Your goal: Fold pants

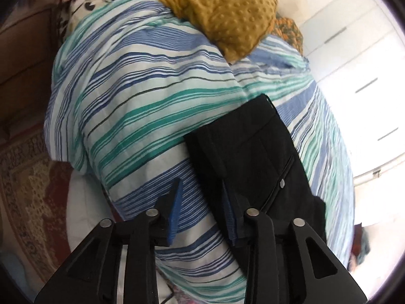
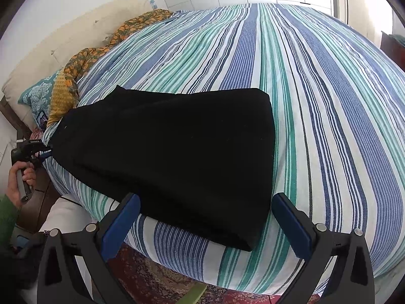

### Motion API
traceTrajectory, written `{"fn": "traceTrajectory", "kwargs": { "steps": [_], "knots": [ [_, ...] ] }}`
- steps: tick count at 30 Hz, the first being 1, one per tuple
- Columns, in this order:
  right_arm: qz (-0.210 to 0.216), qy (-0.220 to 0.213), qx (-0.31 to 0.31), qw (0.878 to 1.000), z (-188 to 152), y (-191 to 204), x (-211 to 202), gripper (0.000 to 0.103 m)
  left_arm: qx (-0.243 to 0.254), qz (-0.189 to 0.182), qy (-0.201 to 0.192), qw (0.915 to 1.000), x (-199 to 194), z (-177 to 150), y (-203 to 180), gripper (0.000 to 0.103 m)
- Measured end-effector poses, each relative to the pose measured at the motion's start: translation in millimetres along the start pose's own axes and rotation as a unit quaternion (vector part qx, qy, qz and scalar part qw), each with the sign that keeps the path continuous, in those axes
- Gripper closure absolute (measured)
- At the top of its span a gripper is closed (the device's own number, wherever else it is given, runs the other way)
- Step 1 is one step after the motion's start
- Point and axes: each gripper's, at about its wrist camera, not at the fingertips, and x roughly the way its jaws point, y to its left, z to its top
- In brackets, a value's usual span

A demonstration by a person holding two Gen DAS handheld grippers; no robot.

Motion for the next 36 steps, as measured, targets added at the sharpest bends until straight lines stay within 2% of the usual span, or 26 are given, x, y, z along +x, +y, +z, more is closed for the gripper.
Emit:
{"fn": "traceTrajectory", "kwargs": {
  "steps": [3, 6, 10, 14, 18, 21, 24, 25, 26, 27, 29, 30, 32, 34, 36],
  "knots": [
    [-0.001, -0.003, 0.008, 1.0, 0, -4, -2, 0.0, -0.052, -0.026, -0.009, 0.9983, -7, -5, 25, 0.06],
    [0.001, 0.004, 0.019, 1.0, 0, -8, 2, 0.0, -0.079, -0.058, 0.001, 0.9952, -4, -6, 37, 0.068],
    [0.0, 0.006, 0.01, 1.0, 0, -4, 4, 0.0, -0.06, -0.094, -0.007, 0.9937, -3, 0, 21, 0.068],
    [-0.001, 0.008, 0.0, 1.0, -1, -1, 3, 0.0, -0.046, -0.078, 0.011, 0.9958, 20, 11, 10, 0.068],
    [-0.003, 0.008, 0.0, 1.0, -2, 0, 3, 0.0, -0.062, -0.09, 0.025, 0.9937, 39, 18, 8, 0.054],
    [-0.004, 0.008, 0.001, 1.0, -3, -1, 2, 0.0, -0.06, -0.098, 0.038, 0.9927, 51, 26, -5, 0.048],
    [-0.006, 0.012, 0.001, 1.0, -2, -1, 5, 0.0, -0.071, -0.093, 0.035, 0.9926, 54, 29, -7, 0.072],
    [-0.006, 0.013, 0.0, 1.0, -2, -1, 5, 0.0, -0.081, -0.096, 0.03, 0.9916, 49, 27, -7, 0.078],
    [-0.005, 0.012, -0.001, 1.0, -2, 0, 5, 0.0, -0.079, -0.097, 0.021, 0.9919, 42, 25, -11, 0.081],
    [-0.005, 0.011, -0.002, 1.0, -2, 0, 5, 0.0, -0.062, -0.094, 0.007, 0.9936, 30, 23, -20, 0.083],
    [-0.005, 0.008, -0.002, 1.0, -1, 0, 3, 0.0, 0.01, -0.079, -0.023, 0.9966, -2, 16, -52, 0.084],
    [-0.005, 0.007, 0.0, 1.0, -2, -1, 3, 0.0, 0.055, -0.072, -0.039, 0.9951, -21, 10, -73, 0.084],
    [-0.004, 0.007, 0.007, 1.0, -1, -4, 3, 0.0, 0.135, -0.08, -0.063, 0.9856, -54, -10, -114, 0.084],
    [0.0, 0.008, 0.015, 1.0, -1, -8, 5, 0.0, 0.197, -0.094, -0.071, 0.9733, -80, -34, -152, 0.084],
    [0.006, 0.003, 0.021, 1.0, 0, -10, 5, 0.0, 0.238, -0.106, -0.07, 0.963, -96, -57, -181, 0.084]
  ]
}}
